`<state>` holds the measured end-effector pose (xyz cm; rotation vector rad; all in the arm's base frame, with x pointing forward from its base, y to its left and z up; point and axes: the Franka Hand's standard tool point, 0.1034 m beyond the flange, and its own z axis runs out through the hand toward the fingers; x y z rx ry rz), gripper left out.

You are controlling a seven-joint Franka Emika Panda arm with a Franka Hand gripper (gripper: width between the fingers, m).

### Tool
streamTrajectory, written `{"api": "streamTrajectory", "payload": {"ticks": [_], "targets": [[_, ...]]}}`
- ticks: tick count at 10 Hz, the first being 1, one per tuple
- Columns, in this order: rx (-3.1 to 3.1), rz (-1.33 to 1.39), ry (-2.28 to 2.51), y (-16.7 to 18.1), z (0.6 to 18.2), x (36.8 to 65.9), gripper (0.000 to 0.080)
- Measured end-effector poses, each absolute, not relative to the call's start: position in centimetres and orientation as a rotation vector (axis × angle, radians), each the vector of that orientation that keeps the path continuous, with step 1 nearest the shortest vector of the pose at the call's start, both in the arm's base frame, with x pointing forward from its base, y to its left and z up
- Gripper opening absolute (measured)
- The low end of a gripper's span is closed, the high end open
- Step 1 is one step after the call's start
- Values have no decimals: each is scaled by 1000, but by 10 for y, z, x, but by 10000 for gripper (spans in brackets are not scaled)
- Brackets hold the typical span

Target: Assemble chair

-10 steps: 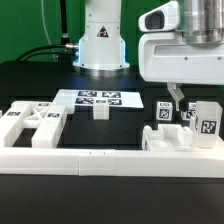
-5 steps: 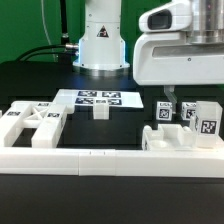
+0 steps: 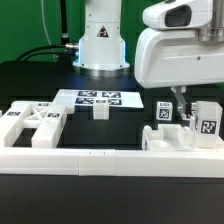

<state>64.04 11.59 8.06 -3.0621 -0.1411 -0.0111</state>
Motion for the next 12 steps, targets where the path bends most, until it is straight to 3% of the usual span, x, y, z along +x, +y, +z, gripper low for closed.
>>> {"api": "streamTrajectory", "payload": {"ticks": [1, 4, 9, 12], "targets": [[-3062, -11, -141, 116, 81, 640, 301], [-3062, -10, -113, 116, 81, 640, 285], [-2941, 27, 826, 120, 79, 639, 287], [-2836, 44, 1138, 123, 79, 638, 287]]}}
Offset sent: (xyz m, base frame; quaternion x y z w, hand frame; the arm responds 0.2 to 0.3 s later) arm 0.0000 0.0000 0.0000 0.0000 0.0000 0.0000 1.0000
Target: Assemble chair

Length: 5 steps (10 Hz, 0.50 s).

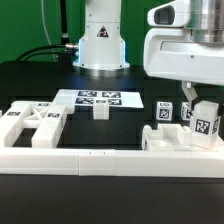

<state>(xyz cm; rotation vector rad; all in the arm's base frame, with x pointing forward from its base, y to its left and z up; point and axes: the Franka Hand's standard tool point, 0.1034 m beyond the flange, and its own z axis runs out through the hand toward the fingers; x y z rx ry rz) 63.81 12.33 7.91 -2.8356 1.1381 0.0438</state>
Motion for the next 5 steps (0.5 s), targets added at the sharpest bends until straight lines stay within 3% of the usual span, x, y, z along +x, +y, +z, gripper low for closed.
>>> {"api": "streamTrajectory", "payload": {"ticks": [5], "targets": [[-2532, 67, 1699, 129, 79, 636, 287]]}}
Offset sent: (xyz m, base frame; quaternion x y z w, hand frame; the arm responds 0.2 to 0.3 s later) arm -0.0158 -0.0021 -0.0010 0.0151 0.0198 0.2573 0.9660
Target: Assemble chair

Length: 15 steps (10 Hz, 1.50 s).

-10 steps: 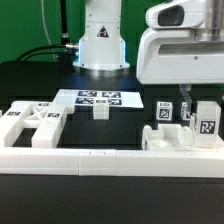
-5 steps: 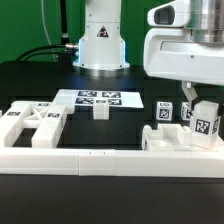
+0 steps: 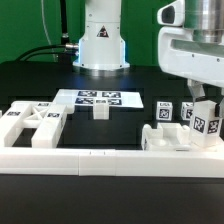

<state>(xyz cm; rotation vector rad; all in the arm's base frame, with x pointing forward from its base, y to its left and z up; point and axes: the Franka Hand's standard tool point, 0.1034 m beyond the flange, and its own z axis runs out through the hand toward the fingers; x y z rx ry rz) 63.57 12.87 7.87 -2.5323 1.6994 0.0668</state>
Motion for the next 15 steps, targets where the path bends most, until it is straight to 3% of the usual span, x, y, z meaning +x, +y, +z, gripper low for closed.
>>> {"api": "streamTrajectory", "payload": {"ticks": [5, 6, 7, 8, 9, 15], "targets": [[-2067, 77, 2127, 128, 78, 639, 287], [-2085, 76, 2110, 128, 77, 638, 370], [-2127, 71, 2067, 128, 77, 638, 505], [-2172, 85, 2030, 128, 78, 638, 505], [-2179, 81, 2018, 129, 80, 639, 623], [-2733, 11, 1259, 127, 76, 634, 648]]}}
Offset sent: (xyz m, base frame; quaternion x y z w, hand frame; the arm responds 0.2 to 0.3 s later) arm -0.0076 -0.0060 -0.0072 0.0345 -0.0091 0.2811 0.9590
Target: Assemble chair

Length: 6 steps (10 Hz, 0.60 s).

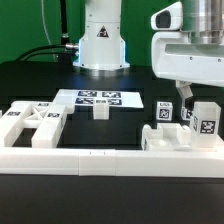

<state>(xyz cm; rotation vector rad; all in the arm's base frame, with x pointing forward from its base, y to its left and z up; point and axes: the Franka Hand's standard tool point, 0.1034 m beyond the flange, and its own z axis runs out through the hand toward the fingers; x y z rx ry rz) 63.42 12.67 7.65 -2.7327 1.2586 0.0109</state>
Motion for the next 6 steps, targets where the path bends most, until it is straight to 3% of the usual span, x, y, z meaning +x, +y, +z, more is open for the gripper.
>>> {"api": "streamTrajectory", "payload": {"ticks": [6], "targets": [[-3035, -35, 321, 126, 81, 640, 648]]}}
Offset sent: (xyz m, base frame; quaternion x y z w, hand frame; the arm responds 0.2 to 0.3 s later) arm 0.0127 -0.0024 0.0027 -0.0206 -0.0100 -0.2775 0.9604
